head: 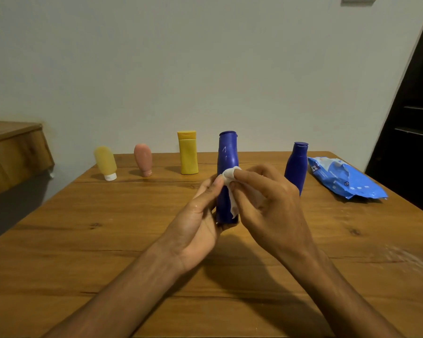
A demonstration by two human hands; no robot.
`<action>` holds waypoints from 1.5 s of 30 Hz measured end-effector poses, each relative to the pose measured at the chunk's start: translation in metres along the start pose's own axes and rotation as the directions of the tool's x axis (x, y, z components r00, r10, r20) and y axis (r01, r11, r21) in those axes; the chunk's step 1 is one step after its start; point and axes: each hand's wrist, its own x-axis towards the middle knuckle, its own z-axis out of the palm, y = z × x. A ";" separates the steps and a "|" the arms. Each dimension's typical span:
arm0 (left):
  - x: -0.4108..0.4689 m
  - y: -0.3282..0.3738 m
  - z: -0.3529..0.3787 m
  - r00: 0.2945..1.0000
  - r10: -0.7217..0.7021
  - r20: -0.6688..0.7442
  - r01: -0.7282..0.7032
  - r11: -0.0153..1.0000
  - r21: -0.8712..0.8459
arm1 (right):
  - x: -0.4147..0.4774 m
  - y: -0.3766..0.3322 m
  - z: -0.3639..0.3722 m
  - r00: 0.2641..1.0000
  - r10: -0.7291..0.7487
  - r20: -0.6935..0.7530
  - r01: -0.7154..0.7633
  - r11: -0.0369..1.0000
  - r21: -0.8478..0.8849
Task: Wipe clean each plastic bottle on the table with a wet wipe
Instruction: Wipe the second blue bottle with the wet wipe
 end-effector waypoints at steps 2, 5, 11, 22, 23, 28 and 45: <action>0.001 0.000 -0.002 1.000 -0.001 0.022 0.001 1.000 -0.020 | 0.000 0.001 -0.001 1.000 0.006 -0.015 -0.006 1.000 0.008; 0.003 0.002 -0.003 0.999 0.014 0.033 -0.013 1.000 -0.020 | 0.002 0.004 -0.002 0.999 0.034 -0.017 -0.034 0.999 0.026; 0.005 0.002 -0.007 0.998 -0.003 0.062 0.001 1.000 0.029 | 0.003 0.009 -0.001 0.997 0.072 0.003 -0.072 0.997 0.025; 0.006 0.004 -0.007 0.995 0.046 0.084 -0.045 0.999 -0.020 | 0.004 0.012 -0.001 0.995 0.088 0.048 -0.088 0.996 0.011; 0.006 0.004 -0.007 0.995 0.043 0.093 -0.041 0.999 -0.020 | 0.003 0.012 -0.001 0.995 0.091 0.049 -0.091 0.996 0.002; 0.007 0.004 -0.008 0.988 -0.001 0.151 0.001 1.000 -0.005 | 0.003 0.010 -0.001 0.994 0.072 0.085 -0.069 0.997 -0.040; 0.005 -0.002 -0.008 0.989 -0.055 0.140 0.051 0.998 0.031 | 0.000 0.004 0.000 0.930 -0.151 0.336 0.208 0.968 -0.140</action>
